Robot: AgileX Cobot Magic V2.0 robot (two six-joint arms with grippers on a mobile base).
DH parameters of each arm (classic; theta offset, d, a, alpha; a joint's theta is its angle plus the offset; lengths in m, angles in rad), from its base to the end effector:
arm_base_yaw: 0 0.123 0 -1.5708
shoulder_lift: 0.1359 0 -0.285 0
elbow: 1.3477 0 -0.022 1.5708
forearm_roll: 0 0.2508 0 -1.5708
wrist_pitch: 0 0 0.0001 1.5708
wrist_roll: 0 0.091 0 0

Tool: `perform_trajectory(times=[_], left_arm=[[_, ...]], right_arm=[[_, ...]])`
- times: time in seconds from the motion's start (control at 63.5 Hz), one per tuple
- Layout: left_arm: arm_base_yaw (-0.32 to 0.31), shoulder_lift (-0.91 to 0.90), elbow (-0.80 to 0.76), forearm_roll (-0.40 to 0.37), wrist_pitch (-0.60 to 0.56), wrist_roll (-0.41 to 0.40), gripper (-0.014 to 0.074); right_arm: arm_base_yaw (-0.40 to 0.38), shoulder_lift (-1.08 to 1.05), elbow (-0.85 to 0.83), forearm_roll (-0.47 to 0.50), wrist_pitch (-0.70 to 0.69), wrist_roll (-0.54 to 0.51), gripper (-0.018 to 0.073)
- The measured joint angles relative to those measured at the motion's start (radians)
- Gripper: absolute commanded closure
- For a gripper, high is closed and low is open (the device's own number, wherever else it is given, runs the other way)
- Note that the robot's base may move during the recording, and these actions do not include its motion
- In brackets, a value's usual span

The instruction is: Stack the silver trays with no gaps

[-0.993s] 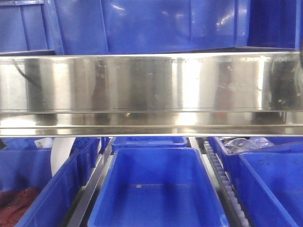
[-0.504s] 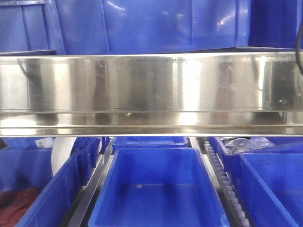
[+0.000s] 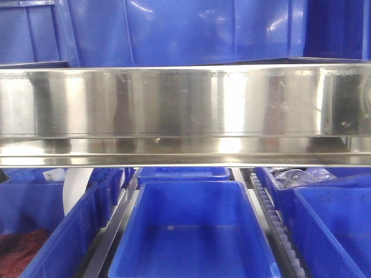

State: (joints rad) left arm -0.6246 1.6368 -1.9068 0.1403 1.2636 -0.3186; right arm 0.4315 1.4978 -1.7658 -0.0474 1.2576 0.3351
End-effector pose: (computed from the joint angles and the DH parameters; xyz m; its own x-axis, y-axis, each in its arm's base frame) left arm 0.2830 -0.1891 0.4396 -0.7528 0.2098 -0.6239 0.3197 0.9451 -0.0679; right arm 0.2758 0.1225 0.4439 -0.8000 -0.0219 -0.5996 -0.1479 0.9757 0.1617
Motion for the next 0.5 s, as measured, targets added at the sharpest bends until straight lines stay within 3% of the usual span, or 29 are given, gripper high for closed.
perform_trajectory(times=[0.504], left_arm=[[0.000, -0.002, 0.000, 0.000, 0.000, 0.004, 0.0645]], right_arm=[[0.000, 0.000, 0.000, 0.002, 0.000, 0.000, 0.0504]])
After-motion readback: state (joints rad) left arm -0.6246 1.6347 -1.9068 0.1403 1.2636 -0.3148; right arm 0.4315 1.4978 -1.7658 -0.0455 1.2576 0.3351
